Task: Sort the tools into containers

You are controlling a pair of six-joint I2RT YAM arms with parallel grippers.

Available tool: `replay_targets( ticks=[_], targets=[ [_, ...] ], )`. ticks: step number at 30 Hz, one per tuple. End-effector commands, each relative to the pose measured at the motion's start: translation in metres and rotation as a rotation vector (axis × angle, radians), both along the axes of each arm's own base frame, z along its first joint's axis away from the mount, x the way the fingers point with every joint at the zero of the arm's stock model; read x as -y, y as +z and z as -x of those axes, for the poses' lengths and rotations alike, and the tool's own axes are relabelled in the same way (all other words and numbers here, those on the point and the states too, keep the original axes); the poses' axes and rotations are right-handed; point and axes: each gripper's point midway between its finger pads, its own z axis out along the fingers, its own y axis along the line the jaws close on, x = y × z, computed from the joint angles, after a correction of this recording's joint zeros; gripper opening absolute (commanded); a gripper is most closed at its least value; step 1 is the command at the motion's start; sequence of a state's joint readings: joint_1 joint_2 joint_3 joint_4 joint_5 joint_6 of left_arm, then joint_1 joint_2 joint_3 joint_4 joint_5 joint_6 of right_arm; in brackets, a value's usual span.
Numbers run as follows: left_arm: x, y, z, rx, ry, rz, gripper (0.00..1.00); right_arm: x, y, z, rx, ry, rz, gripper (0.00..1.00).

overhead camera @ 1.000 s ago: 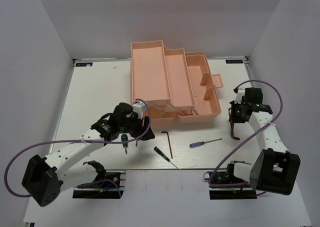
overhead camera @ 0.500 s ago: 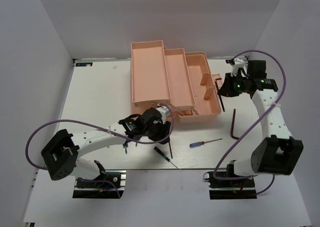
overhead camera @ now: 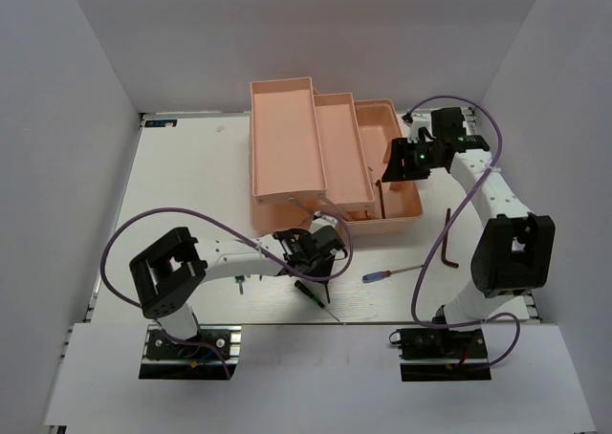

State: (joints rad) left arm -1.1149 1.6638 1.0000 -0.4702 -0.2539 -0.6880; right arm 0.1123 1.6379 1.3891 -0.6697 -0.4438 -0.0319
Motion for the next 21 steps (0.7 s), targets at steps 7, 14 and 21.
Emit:
replay_targets(
  ticks=[7,14,21],
  targets=[
    [0.028,-0.005,-0.006,0.027,0.102,0.0,0.55,0.071,0.011,0.003,0.181,-0.276,0.259,0.52],
    [0.027,-0.024,-0.004,0.022,0.153,-0.07,0.49,0.092,-0.003,0.029,0.159,-0.32,0.249,0.51],
    [0.005,-0.043,0.009,-0.009,0.185,-0.116,0.45,0.105,-0.004,0.037,0.145,-0.357,0.202,0.51]
  ],
)
